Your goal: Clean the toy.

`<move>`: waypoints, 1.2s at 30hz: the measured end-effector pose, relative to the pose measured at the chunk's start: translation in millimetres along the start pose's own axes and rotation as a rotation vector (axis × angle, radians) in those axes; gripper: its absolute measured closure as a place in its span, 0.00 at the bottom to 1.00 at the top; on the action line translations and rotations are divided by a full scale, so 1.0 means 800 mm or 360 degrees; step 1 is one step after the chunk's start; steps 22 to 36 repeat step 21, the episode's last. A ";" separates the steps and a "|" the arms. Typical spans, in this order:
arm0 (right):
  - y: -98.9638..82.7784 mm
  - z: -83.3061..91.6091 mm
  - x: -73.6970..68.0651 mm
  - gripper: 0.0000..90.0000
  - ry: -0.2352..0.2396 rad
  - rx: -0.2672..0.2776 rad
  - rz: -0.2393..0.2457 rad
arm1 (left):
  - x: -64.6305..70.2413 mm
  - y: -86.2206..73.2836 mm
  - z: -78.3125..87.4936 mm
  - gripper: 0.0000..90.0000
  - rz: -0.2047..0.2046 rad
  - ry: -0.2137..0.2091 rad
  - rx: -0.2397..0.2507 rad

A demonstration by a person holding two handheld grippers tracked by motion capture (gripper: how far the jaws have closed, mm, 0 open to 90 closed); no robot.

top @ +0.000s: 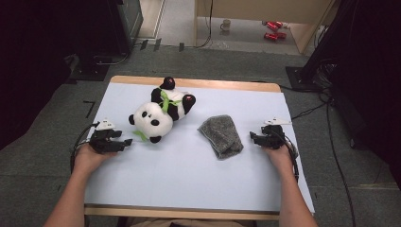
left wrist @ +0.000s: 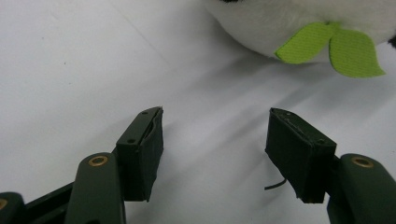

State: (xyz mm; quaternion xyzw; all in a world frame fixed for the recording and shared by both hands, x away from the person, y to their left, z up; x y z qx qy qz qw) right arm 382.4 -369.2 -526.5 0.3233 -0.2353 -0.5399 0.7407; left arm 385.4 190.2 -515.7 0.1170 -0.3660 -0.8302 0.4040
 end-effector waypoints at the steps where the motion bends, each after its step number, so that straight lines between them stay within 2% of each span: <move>1: -0.001 0.000 0.000 0.44 0.0002 0.0010 -0.0001 | 0.000 0.000 0.000 0.40 0.0002 -0.0003 0.0002; 7: -0.003 0.000 -0.001 0.43 0.0002 0.0038 0.0001 | 0.001 -0.004 -0.001 0.38 -0.0029 -0.0005 0.0034; 16: -0.003 0.000 -0.001 0.40 0.0009 0.0037 0.0007 | 0.002 -0.004 -0.003 0.33 -0.0022 -0.0022 0.0048; 36: -0.003 -0.001 -0.002 0.39 0.0009 0.0039 0.0011 | 0.002 -0.004 -0.003 0.33 -0.0018 -0.0025 0.0050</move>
Point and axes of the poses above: each handheld gripper's, and its own axes: z roughly backward along the jaws, y roughly out of its top, x roughly to its right, the point moved 4 cm from there along -z, roughly forward along the jaws, and after that the axes turned 3 degrees about -y, right-handed, at the moved point
